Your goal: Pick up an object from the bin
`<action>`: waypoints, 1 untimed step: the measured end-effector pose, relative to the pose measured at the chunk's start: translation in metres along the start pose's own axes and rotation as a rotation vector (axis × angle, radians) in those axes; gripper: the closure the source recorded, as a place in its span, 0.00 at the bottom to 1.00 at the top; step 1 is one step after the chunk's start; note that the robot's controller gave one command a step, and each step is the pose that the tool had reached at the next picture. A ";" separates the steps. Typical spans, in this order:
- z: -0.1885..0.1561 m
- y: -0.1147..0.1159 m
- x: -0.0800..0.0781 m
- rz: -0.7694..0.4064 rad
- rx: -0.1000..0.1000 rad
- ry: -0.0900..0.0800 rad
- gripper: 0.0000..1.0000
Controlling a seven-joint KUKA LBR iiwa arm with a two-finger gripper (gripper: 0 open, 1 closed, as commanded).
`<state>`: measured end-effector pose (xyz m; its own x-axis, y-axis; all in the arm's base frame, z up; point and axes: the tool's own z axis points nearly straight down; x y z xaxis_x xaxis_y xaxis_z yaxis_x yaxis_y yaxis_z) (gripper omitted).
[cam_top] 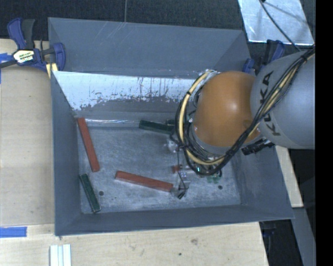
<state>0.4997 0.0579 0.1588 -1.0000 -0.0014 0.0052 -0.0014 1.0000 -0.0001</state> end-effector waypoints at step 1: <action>0.092 0.058 -0.002 0.166 0.000 -0.003 0.00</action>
Offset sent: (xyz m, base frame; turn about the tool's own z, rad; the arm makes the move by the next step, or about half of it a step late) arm 0.0018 0.0567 -0.0888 0.1689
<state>0.5009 0.1161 0.0673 -0.9865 0.1639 0.0017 0.1639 0.9865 -0.0006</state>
